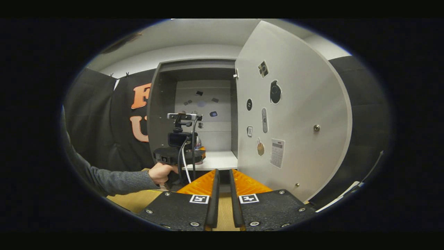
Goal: Open the cabinet door with the right hand, grasp the bottle in the cabinet with the left hand and place it on the coaster, then close the cabinet door with the right hand.
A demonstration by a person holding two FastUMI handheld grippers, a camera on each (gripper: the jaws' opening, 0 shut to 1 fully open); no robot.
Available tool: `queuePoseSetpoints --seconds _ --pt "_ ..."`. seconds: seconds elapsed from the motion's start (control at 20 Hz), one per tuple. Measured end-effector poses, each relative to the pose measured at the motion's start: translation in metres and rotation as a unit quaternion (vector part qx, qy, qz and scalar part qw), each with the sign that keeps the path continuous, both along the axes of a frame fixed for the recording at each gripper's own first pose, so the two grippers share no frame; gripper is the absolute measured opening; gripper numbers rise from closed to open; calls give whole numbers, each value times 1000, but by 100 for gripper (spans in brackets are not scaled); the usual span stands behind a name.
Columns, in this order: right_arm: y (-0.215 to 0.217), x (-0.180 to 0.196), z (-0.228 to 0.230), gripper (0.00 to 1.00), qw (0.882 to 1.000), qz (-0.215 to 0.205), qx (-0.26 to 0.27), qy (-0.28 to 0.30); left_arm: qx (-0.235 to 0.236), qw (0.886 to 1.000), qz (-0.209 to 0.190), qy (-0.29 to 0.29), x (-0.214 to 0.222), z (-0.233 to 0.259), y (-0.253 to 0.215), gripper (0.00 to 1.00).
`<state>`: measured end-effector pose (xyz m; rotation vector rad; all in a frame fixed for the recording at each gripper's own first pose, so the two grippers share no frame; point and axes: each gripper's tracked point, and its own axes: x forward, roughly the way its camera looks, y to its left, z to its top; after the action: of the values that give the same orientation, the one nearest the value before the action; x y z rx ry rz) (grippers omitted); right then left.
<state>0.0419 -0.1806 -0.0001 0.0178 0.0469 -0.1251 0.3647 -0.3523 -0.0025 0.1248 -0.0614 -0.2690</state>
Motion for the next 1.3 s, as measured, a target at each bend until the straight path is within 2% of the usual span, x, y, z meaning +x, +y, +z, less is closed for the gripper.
queuePoseSetpoints --seconds 0.05,0.1,0.45,0.5,0.55,0.6,0.65,0.75,0.8,0.9,0.95,1.0,1.3 --pt "0 0 -2 13 1000 -1 1 3 -5 1000 -3 -2 -3 2 -2 86" --pt "-1 -1 -3 17 1000 -1 2 5 -11 1000 -4 -8 -7 7 -2 85" --pt "5 -19 -14 17 1000 19 11 14 -4 999 -4 -44 -55 25 11 85" --pt "7 -24 -16 22 999 24 12 18 -2 999 -1 -47 -64 25 16 85" --pt "9 -30 -20 17 999 28 15 22 0 999 2 -47 -73 22 21 85" --pt "11 -35 -22 21 999 33 17 24 0 999 7 -46 -83 20 27 84" --pt "13 -41 -25 17 999 38 19 26 -2 999 12 -45 -94 15 34 86" --pt "16 -52 -32 17 998 46 21 35 -1 999 19 -42 -115 3 46 85" --pt "19 -59 -35 21 998 51 22 41 3 999 24 -40 -127 -4 53 84" --pt "24 -72 -41 17 997 58 25 47 8 999 32 -32 -147 -20 66 85" --pt "26 -79 -45 22 997 59 26 51 9 999 35 -26 -157 -28 73 85" --pt "30 -84 -50 17 996 65 27 56 11 999 39 -20 -167 -37 80 85" --pt "49 -115 -77 17 992 90 34 83 20 997 70 18 -210 -99 121 85"
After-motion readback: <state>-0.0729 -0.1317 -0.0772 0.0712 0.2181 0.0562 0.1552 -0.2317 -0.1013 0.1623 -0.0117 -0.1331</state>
